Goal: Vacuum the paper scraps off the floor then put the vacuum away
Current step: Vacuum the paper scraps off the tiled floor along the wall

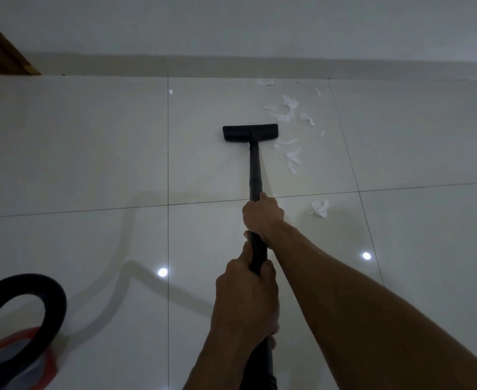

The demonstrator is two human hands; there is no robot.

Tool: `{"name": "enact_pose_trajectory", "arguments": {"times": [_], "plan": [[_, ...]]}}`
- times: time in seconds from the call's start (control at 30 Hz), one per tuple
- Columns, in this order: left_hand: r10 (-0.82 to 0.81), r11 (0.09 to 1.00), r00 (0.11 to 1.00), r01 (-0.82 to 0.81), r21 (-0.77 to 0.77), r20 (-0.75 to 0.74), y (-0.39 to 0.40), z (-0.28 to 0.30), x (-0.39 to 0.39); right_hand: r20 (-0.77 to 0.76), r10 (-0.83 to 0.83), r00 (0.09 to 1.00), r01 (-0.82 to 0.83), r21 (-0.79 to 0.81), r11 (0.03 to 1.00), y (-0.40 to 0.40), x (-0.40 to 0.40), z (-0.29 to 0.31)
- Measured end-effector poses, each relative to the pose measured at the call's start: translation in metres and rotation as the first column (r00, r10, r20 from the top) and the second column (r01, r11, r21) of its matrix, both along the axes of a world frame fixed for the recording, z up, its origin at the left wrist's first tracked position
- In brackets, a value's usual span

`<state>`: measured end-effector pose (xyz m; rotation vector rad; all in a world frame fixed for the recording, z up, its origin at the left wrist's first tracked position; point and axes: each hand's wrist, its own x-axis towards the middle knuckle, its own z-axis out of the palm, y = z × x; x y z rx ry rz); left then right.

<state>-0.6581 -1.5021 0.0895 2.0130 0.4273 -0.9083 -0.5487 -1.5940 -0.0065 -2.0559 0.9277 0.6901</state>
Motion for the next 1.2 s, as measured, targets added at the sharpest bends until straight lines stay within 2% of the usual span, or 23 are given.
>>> {"name": "enact_pose_trajectory", "arguments": {"times": [0.13,0.23,0.5,0.73,0.83,0.93,1.07,1.2], "plan": [[-0.014,0.999,0.999,0.016,-0.037,0.043,-0.006,-0.007,-0.023,-0.023,0.047,0.999,-0.048,-0.048,0.998,-0.001,-0.027,-0.010],[-0.005,1.000,1.000,0.005,-0.016,0.005,-0.012,-0.006,-0.044,-0.039,0.084,0.996,-0.087,-0.089,0.992,-0.005,-0.048,-0.005],[-0.041,0.997,0.999,0.043,0.066,-0.022,-0.019,0.006,-0.101,-0.033,0.027,0.999,-0.027,-0.008,1.000,-0.011,-0.111,-0.003],[-0.074,0.990,0.997,0.078,0.114,-0.034,-0.015,0.010,-0.145,-0.047,0.046,0.998,-0.047,-0.015,0.999,-0.005,-0.157,0.000],[-0.115,0.982,0.993,0.116,0.148,-0.017,-0.012,0.012,-0.162,-0.061,0.119,0.991,-0.123,-0.059,0.991,-0.003,-0.176,0.007],[-0.135,0.978,0.991,0.135,0.158,-0.008,-0.005,0.014,-0.180,-0.075,0.211,0.974,-0.214,-0.025,0.977,0.004,-0.198,0.014],[-0.139,0.980,0.990,0.134,0.145,0.029,0.008,0.014,-0.210,-0.074,0.077,0.994,-0.084,-0.096,0.992,0.014,-0.224,0.006],[-0.150,0.982,0.988,0.145,0.121,0.029,0.023,0.013,-0.243,-0.067,0.025,0.997,-0.028,-0.044,0.999,0.030,-0.258,0.006]]}}
